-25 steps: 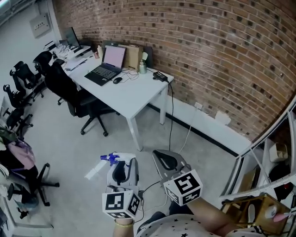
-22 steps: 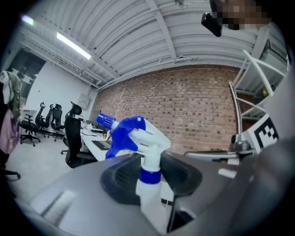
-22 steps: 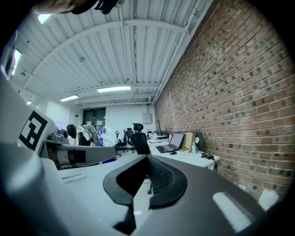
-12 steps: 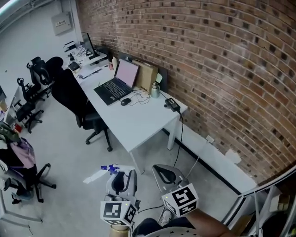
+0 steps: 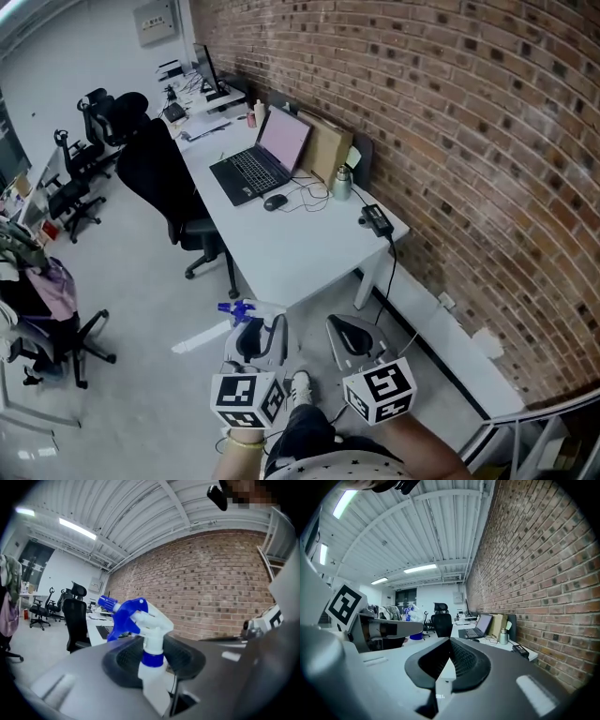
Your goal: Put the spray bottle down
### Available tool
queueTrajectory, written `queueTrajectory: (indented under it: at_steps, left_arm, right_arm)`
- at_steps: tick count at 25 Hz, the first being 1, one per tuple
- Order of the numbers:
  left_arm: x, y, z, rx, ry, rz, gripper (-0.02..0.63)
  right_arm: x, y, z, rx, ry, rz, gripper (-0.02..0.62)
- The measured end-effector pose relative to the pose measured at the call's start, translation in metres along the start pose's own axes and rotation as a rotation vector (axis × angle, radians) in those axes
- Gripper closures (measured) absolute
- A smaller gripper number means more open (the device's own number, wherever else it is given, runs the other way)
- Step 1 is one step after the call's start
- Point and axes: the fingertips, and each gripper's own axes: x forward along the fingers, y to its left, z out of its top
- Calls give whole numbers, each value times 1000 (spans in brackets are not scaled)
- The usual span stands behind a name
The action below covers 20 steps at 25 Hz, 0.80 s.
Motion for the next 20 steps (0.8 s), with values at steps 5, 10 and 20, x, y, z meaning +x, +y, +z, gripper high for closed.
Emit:
queueTrajectory:
  at_steps: [5, 10, 20]
  left_arm:
    - [70, 25, 11, 18, -36, -31, 477]
    - [145, 60, 34, 24, -88, -60, 477]
    - [261, 128, 34, 3, -100, -88, 477]
  right_arm:
    - [62, -30, 9, -16, -18, 2, 597]
    - [134, -58, 31, -23, -25, -13, 597]
    - [236, -100, 38, -23, 9, -58, 597]
